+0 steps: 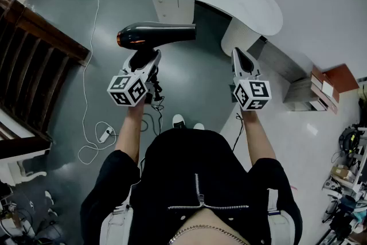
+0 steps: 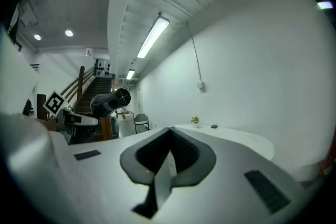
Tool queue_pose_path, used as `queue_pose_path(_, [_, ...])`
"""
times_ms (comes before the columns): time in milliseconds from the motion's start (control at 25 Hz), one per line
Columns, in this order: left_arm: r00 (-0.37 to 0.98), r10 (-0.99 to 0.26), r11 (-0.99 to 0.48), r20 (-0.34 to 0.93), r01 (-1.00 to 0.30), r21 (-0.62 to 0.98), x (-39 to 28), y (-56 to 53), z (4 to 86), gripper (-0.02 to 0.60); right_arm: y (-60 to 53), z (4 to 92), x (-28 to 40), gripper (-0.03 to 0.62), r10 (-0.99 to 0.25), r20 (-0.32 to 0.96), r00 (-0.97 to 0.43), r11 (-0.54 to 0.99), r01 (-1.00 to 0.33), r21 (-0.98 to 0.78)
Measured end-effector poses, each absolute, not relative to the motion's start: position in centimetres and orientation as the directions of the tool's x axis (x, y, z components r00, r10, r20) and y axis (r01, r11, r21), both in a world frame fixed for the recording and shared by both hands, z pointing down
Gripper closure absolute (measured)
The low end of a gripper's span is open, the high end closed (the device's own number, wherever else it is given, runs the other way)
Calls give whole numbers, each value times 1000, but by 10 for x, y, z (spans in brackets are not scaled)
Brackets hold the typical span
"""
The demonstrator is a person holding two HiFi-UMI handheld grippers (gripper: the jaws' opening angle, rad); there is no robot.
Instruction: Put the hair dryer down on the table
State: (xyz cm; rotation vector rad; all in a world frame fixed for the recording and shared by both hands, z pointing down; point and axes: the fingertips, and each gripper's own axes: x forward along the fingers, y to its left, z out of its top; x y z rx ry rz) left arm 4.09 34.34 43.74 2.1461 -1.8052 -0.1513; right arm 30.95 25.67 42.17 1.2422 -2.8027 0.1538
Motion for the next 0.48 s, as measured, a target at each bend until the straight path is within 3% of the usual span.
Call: queue_pose_path(480, [204, -970, -150, 136, -933, 327, 15, 336, 447, 298, 252, 427, 276, 588, -731, 96, -676, 675, -737, -42])
